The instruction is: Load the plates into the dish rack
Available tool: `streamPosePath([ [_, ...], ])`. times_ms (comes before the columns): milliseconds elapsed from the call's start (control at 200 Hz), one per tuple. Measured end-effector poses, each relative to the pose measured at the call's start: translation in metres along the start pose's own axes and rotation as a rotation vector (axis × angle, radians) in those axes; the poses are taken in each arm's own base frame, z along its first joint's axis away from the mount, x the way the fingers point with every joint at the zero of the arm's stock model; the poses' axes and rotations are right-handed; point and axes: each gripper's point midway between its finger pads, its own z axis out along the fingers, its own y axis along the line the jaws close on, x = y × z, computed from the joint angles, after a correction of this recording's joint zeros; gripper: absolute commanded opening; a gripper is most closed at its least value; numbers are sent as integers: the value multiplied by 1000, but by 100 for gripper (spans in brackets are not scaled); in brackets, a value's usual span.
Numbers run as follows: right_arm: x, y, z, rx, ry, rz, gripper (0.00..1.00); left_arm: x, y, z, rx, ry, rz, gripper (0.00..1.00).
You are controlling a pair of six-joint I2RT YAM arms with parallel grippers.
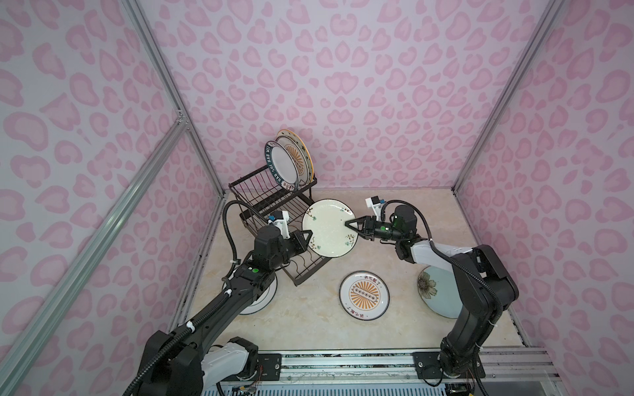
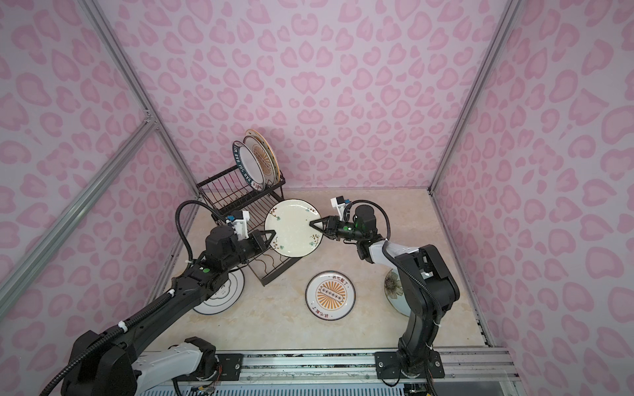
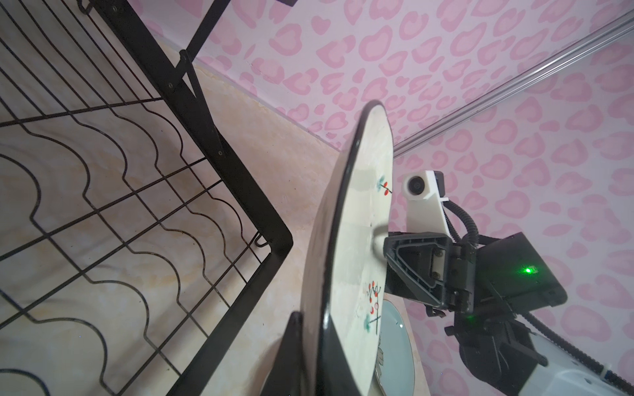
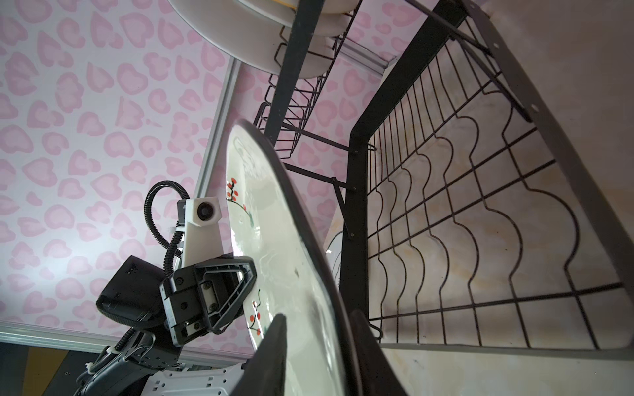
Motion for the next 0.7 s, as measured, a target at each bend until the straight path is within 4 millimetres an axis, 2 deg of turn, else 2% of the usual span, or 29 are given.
streamPosePath([
  [165, 2, 3, 4, -12, 7, -5, 27, -1, -2, -2, 5, -5, 4, 4],
  [405, 1, 6, 5, -19, 8, -15, 7, -6, -3, -4, 5, -26, 0, 4],
  [575, 0, 11, 5, -34, 18, -24, 0, -9, -2, -6, -2, -45, -12, 4],
  [650, 1, 12, 5, -35, 19, -23, 0, -9, -2, -6, -3, -45, -12, 4],
  [700, 1, 12, 5, -35, 19, -23, 0, -9, -2, -6, -4, -46, -12, 10],
])
